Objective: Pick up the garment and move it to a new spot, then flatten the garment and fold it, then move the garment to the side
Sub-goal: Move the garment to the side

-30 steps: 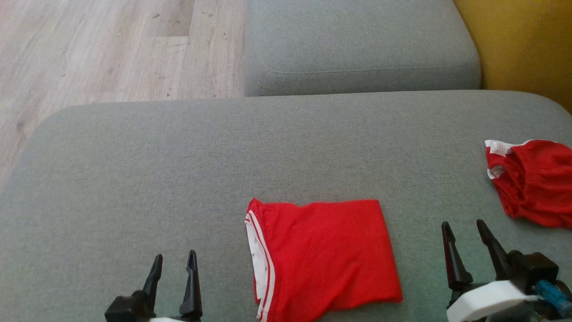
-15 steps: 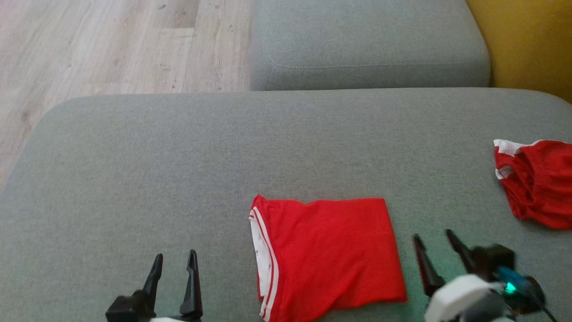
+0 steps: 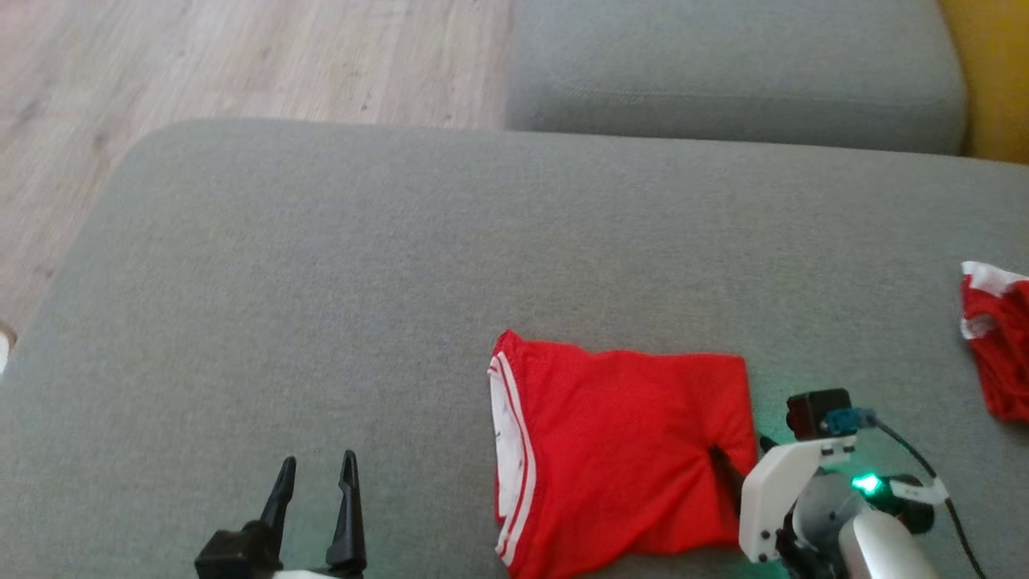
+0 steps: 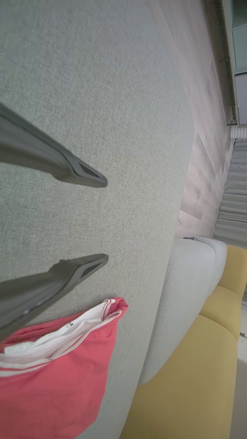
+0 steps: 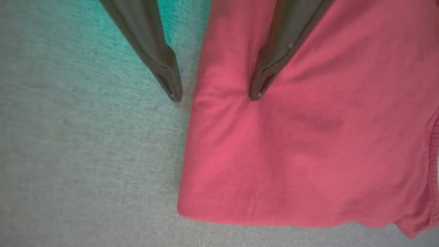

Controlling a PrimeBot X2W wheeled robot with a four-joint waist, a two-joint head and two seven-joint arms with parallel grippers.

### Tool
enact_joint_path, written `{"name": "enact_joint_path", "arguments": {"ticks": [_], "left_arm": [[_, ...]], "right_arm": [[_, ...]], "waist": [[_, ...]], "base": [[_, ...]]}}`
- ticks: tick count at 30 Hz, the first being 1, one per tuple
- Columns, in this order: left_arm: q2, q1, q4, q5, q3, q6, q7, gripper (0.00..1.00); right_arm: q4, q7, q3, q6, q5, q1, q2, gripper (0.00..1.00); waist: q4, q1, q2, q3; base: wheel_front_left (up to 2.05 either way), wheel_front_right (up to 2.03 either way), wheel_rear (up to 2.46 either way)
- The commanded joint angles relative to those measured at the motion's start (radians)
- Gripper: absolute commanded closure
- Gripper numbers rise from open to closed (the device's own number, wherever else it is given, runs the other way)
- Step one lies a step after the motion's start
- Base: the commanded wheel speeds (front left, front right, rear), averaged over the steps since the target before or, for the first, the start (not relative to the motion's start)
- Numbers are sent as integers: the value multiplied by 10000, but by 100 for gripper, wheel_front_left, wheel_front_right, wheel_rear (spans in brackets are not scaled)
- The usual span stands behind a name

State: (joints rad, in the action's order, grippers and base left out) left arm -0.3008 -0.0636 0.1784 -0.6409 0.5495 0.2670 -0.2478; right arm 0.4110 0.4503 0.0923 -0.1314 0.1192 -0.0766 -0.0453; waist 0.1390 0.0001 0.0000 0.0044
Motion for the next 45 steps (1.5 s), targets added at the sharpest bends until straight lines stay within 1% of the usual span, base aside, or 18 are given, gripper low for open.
{"name": "enact_joint_path", "arguments": {"ticks": [1, 2, 3, 4, 5, 6, 9, 12, 15, 22, 26, 29, 32, 35, 41, 45], "left_arm": [[-33, 618, -250, 137, -348, -13, -98, 0], [-35, 626, -244, 138, -359, -15, -100, 0], [-38, 625, -236, 134, -373, -22, -102, 0], [-44, 619, -230, 134, -391, -21, -104, 0], [-53, 615, -232, 136, -420, -16, -106, 0], [-63, 611, -243, 137, -463, -2, -109, 0], [-112, 622, -315, 176, -569, 27, -116, 0], [-149, 621, -410, 204, -668, 71, -121, 0], [-181, 659, -492, 235, -774, 83, -125, 0], [-307, 987, -688, 434, -773, 43, -94, 0], [-498, 1337, -809, 590, -737, 30, 82, 0], [-573, 1643, -913, 705, -633, -11, 281, 0], [-526, 1914, -1008, 765, -499, -68, 435, 0], [-483, 2065, -1069, 820, -395, -60, 546, 0], [-529, 2068, -1069, 819, -378, -9, 607, 0], [-584, 1906, -1068, 738, -487, 89, 539, 0]], "right_arm": [[-194, 75, 222, 7, 169, -592, -49, 0], [-101, 121, 211, 7, 291, -641, -49, 0], [-7, 139, 181, 7, 363, -690, -49, 43], [74, 130, 172, 7, 361, -742, -49, 64], [129, 96, 187, 7, 339, -797, -49, 96], [141, -5, 188, 7, 377, -860, -49, 100], [49, -422, 115, 7, 458, -1129, -49, 100], [-129, -732, -65, 7, 240, -1455, -156, 100], [-391, -871, -354, 7, 84, -1780, -401, 100], [-1186, -860, -1067, 7, 27, -2420, -1003, 100], [-1460, -906, -1377, 7, 50, -2787, -1039, 100], [-1475, -987, -1530, 7, 50, -2979, -952, 100], [-1401, -1097, -1664, 7, 27, -3074, -899, 100], [-1341, -1182, -1725, 7, 4, -3162, -841, 100], [-1327, -1219, -1437, 7, -43, -3616, -815, 100], [-1111, -960, -1152, 7, 4, -4599, -978, 100]], "waist": [[200, -1, 0, 212], [235, -1, 0, 259], [251, -1, 0, 295], [250, -1, 0, 329], [231, -1, 0, 366], [190, -1, 0, 404], [-97, -1, 0, 516], [-627, -1, 0, 630], [-1341, -1, 0, 779], [-3329, -1, 0, 1395], [-4404, -1, 0, 1844], [-4899, -1, 0, 2060], [-5090, -1, 0, 2155], [-5096, -1, 0, 2183], [-4869, -1, 0, 2176], [-4621, -1, 0, 2136]], "base": [[0, 0, 0], [0, 0, 0], [0, 0, 0], [0, 0, 0], [0, 0, 0], [0, 0, 0], [0, 0, 0], [0, 0, 0], [0, 0, 0], [0, 0, 0], [0, 0, 0], [0, 0, 0], [0, 0, 0], [0, 0, 0], [0, 0, 0], [0, 0, 0]]}}
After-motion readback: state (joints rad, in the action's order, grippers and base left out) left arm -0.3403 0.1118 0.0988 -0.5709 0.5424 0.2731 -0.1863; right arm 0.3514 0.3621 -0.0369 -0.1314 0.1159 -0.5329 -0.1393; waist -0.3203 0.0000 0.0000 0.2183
